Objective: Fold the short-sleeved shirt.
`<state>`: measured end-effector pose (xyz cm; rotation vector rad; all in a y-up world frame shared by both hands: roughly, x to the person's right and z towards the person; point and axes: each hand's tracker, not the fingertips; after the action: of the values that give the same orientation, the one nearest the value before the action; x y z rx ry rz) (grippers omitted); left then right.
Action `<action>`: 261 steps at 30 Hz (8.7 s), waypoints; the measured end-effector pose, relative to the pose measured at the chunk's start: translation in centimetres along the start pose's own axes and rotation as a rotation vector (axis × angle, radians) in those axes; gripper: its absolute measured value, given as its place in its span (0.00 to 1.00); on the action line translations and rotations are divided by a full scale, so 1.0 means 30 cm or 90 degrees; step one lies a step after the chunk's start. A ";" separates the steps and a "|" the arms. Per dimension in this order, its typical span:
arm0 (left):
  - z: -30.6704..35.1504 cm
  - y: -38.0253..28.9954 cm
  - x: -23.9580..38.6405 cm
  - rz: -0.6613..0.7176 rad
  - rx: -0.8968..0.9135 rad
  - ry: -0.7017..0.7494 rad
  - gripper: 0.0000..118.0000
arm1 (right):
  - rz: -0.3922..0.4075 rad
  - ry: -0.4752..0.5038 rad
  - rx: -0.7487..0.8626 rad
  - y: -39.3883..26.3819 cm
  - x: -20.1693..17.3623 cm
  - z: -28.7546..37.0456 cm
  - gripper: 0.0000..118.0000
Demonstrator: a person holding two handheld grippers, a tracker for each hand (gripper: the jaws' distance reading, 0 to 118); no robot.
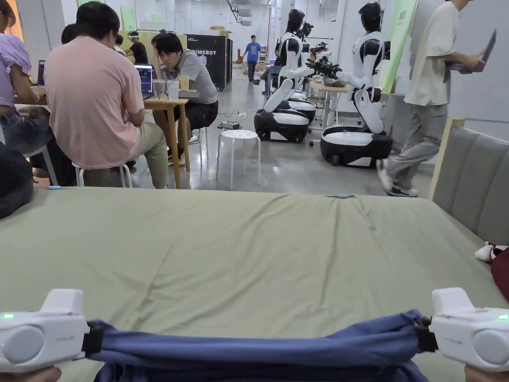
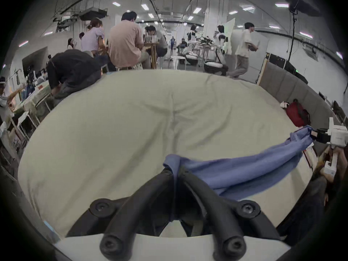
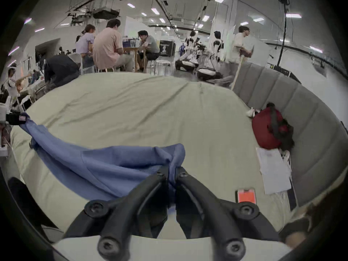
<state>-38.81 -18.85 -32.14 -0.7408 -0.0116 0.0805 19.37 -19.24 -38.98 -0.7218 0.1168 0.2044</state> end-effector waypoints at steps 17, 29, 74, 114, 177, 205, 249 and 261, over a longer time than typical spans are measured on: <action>0.152 -0.004 0.234 0.019 0.223 0.014 0.73 | -0.032 0.013 0.177 0.051 -0.313 0.144 0.93; 0.097 -0.004 0.269 -0.038 0.291 0.027 0.00 | -0.033 0.072 0.271 0.091 -0.656 0.214 0.00; -0.183 -0.086 0.459 -0.325 0.121 0.044 0.10 | -0.021 0.071 0.219 0.026 -0.767 0.131 0.00; -0.338 -0.153 0.643 0.074 0.050 -0.166 0.00 | -0.071 0.073 0.221 -0.140 -0.443 0.184 0.00; -0.156 -0.070 0.873 -0.163 0.187 -0.143 0.84 | -0.075 0.040 0.180 -0.157 -0.250 0.208 0.00; -0.243 -0.099 0.672 0.098 0.013 -0.344 0.12 | -0.150 0.258 0.048 -0.110 -0.500 -0.099 0.00; -0.224 -0.030 -0.874 0.259 -0.051 -0.216 0.31 | 0.127 0.347 0.145 0.313 -1.875 -0.108 0.00; -0.222 -0.026 -1.252 0.231 -0.061 -0.157 0.59 | 0.157 0.405 0.123 0.345 -2.186 -0.196 0.00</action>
<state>-75.93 -26.82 -35.86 -0.8181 -0.1168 0.5208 -47.02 -25.11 -38.48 -0.5575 0.8243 0.1885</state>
